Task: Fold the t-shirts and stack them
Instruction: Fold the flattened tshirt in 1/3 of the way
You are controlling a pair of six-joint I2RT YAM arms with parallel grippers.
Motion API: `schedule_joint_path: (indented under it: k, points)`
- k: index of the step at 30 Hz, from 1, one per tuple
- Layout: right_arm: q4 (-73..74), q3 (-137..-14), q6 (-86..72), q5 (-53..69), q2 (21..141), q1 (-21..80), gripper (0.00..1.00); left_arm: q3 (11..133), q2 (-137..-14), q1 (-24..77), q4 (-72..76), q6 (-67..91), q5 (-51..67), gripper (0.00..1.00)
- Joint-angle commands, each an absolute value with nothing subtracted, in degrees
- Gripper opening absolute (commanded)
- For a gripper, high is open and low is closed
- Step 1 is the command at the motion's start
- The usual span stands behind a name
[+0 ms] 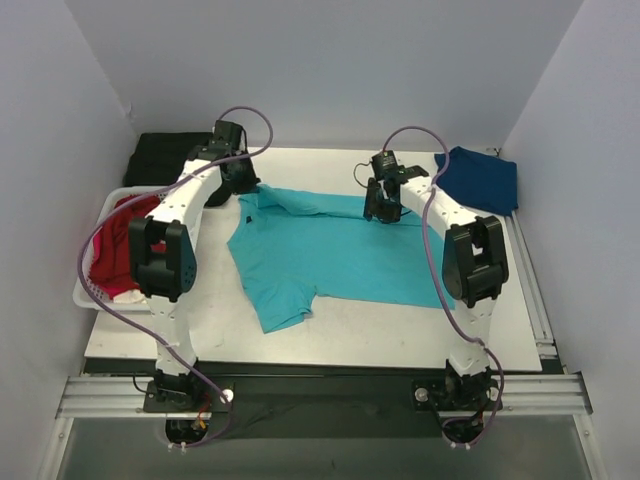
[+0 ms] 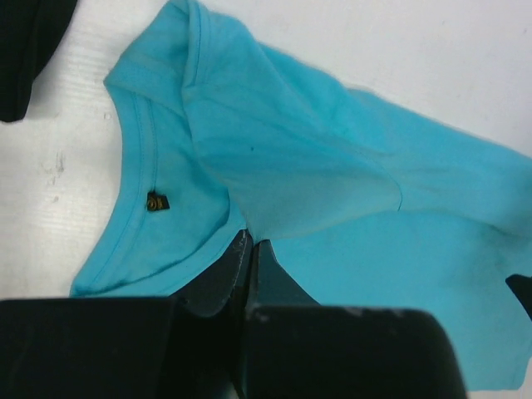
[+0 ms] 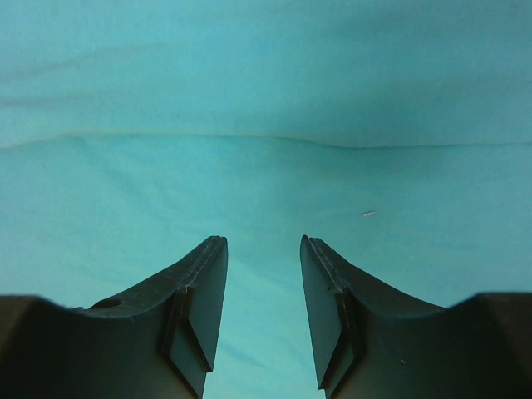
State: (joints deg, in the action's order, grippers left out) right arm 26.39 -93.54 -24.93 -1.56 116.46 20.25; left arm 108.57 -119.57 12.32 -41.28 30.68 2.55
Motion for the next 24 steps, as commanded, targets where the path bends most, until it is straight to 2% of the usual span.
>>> schedule_joint_path:
  k: [1, 13, 18, 24]
  points:
    - [28.21, -92.64, -25.49, -3.16, 112.67, 20.74, 0.41, 103.55, -114.36, 12.48, -39.82, 29.09, 3.87, 0.00]
    - [28.21, -93.95, -25.40, -1.58, 114.17, 20.74, 0.40, 82.81, -104.59, 13.62, -36.65, 30.84, 6.94, 0.00]
    - [28.30, -93.60, -25.40, -0.97, 114.43, 20.83, 0.40, 79.02, -105.20, 15.38, -34.81, 32.52, 9.05, 0.00]
    - [28.30, -93.52, -25.05, 1.39, 114.70, 21.09, 0.40, 79.98, -107.58, 16.08, -34.98, 33.57, 9.23, 0.00]
